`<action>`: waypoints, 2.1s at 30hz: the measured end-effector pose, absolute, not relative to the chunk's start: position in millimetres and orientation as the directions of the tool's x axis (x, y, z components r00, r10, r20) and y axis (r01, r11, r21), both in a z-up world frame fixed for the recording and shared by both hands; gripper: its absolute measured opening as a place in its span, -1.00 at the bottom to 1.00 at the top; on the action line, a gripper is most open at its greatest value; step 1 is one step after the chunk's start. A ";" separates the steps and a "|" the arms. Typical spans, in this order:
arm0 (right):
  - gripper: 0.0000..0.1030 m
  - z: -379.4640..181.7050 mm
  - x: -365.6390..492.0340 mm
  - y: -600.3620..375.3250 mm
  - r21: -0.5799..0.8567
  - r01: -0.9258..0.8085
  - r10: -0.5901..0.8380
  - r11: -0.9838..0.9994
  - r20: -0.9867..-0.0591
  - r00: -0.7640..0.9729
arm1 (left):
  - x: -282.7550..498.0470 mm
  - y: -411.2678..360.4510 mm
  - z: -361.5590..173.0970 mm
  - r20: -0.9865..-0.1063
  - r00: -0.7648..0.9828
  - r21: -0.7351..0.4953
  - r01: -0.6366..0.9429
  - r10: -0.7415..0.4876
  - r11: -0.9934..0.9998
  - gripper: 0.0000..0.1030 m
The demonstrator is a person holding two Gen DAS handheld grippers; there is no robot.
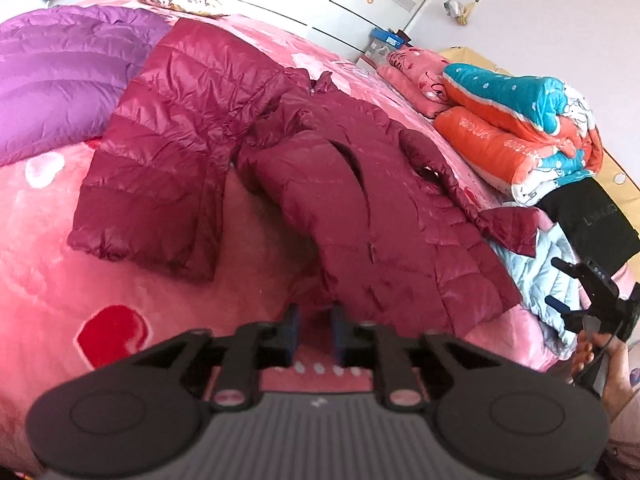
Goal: Fold large clothes
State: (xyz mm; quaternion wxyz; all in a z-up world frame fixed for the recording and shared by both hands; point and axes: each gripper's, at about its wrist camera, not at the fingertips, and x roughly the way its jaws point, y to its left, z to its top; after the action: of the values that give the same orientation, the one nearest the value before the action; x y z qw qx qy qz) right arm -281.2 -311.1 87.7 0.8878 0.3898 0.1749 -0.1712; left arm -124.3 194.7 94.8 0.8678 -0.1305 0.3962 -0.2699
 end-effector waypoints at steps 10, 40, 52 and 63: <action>1.00 33.0 -216.0 -354.3 0.718 0.404 -0.016 0.567 -0.481 0.877 | -95.8 171.8 99.3 -0.497 0.591 -0.477 0.426 -0.636 0.769 0.84; -0.72 162.5 -248.3 -282.5 0.647 0.144 0.136 0.749 -0.363 0.922 | -100.1 197.9 139.7 -0.558 0.459 -0.677 0.230 -0.691 0.700 -0.83; 0.61 113.2 -273.4 -275.0 0.513 0.373 0.032 0.773 -0.619 0.785 | -148.8 197.6 105.9 -0.802 0.346 -0.446 0.196 -0.487 0.873 -0.27; 1.00 165.5 -224.1 -243.5 0.551 0.242 0.001 0.799 -0.403 0.915 | -124.0 151.7 165.8 -0.653 0.522 -0.351 0.434 -0.549 0.830 0.00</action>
State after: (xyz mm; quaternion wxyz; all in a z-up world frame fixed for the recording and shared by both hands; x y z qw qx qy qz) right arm -224.1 -243.5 165.5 0.9280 0.3104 0.1955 -0.0648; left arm -124.0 151.7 165.8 0.8693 -0.0721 0.3991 -0.2825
